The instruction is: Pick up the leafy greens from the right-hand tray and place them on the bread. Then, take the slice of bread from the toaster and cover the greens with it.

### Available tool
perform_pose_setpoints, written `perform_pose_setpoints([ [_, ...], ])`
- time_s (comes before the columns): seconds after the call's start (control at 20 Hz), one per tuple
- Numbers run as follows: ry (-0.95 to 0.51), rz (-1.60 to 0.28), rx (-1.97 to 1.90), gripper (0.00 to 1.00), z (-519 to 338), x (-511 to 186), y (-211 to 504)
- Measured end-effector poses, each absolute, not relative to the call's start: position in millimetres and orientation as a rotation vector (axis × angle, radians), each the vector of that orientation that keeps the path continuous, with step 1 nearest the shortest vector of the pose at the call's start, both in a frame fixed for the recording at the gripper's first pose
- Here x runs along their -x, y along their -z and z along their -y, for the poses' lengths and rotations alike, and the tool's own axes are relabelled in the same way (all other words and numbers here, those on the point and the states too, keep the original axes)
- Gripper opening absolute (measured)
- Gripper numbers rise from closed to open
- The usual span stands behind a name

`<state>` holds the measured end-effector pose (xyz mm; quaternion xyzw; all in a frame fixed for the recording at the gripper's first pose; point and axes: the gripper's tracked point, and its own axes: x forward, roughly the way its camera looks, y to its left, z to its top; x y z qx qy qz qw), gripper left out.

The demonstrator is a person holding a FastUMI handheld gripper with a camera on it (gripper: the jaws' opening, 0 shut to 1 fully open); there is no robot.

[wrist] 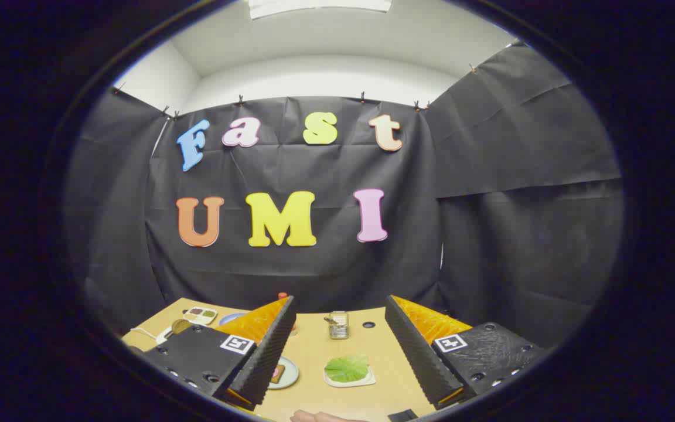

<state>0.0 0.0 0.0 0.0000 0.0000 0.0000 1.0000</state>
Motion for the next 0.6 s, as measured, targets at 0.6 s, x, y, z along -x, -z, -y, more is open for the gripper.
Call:
perform_pose_setpoints([
  [0.6, 0.001, -0.005, 0.014, 0.95, 20, -4, -16],
])
